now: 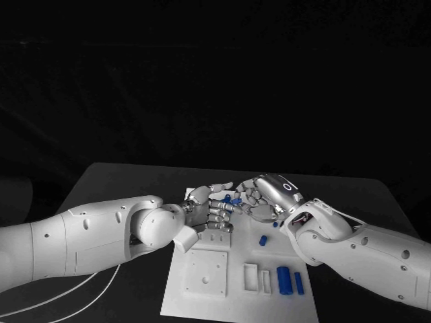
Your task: Assemble the parts on the task board
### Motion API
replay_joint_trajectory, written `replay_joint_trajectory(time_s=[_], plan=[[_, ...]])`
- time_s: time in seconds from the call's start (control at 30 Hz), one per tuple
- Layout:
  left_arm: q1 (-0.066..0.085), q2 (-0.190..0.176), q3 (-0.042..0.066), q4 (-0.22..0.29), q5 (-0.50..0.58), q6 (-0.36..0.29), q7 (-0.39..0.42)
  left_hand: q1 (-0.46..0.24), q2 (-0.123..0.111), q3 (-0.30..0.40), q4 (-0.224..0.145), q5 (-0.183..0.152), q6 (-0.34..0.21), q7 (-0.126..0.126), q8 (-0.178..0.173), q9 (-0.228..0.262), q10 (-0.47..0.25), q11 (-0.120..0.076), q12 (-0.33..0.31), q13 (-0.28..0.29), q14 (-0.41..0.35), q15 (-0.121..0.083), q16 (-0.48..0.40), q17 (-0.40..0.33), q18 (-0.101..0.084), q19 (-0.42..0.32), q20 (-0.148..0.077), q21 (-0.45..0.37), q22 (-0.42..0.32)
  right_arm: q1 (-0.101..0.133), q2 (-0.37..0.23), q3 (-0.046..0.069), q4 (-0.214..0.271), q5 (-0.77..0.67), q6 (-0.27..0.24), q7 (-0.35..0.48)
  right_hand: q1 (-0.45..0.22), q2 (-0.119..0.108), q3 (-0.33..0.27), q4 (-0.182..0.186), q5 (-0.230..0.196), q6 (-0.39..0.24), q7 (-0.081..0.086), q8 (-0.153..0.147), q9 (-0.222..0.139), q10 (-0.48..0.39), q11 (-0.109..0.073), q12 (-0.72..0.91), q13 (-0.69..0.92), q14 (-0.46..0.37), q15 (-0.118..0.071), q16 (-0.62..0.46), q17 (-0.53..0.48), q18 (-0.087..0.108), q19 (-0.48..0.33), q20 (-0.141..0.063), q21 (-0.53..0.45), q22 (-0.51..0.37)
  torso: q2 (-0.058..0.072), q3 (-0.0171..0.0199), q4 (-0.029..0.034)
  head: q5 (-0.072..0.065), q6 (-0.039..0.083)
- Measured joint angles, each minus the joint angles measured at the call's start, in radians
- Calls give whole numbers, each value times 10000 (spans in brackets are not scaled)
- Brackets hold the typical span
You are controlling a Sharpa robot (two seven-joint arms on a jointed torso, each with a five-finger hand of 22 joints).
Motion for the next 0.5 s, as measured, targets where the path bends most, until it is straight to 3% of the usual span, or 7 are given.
replay_joint_trajectory(time_s=[0.1, 0.17, 0.23, 0.33, 0.5], plan=[[-2, -9, 0, -1, 38, 17, 8, -130, -39, 552, 13, 0, 52, -52, 118, 179, -5, -6, 202, 134, 40, -39, 146, 12, 0, 35, -17, 111, 24, -18, -37, 3, 64, 34, -57, 4, -1, -1, 28, 28, 0, 0, 0, 19, 0, 0, 0, 0, -11, 0, 0, 0, 0, 0, 0, 0, 0, 0, 0, -1, 0, 7, 7], [-6, -12, -2, -12, 53, 28, 8, -230, -72, 1068, 11, 0, 120, -78, 258, 415, 19, -29, 490, 332, 114, -110, 369, 102, -160, 167, -56, 241, 78, -30, -57, 4, 99, 60, -100, 9, -1, -1, 28, 28, 0, -1, 0, 26, 0, 0, 0, 0, -11, 1, 1, 0, 0, 0, 0, 1, 0, -1, 0, -1, 0, 12, 12], [-8, -16, -3, -19, 63, 42, 7, -276, -78, 1485, 12, 0, 127, -85, 382, 662, -27, -75, 741, 507, 159, -155, 545, 177, -160, 214, -73, 353, 125, -37, -67, 4, 110, 83, -128, 16, -1, -1, 28, 29, 0, -1, 0, 27, 0, -1, 1, 0, -11, 1, 1, 0, -1, 0, 1, 1, 0, -1, 0, 0, -1, 14, 17], [-11, -30, -3, -23, 75, 81, -3, -659, -239, 2139, 22, 0, 82, -128, 765, 1435, -152, -200, 1284, 887, 111, -221, 902, 287, -160, 267, -89, 562, 214, -43, -78, 4, 118, 115, -163, 30, -2, -2, 28, 29, 0, -1, 1, 28, 0, -1, 1, 0, -20, 1, 2, 0, -1, 1, 1, 1, 0, -1, 1, 1, -1, 14, 19], [-40, -79, 1, -26, 93, 177, -7, -657, -238, 3089, 41, 0, 111, -292, 1407, 2674, -274, -322, 2211, 1550, 192, -382, 1439, 413, -159, 498, -139, 881, 312, -90, -139, 5, 162, 162, -212, 66, -42, -42, 54, 54, -1, -1, 1, 28, 0, 36, -36, -1, -20, 3, 4, 0, -2, 2, 15, 15, 0, -2, 0, 3, -1, 15, 13]])
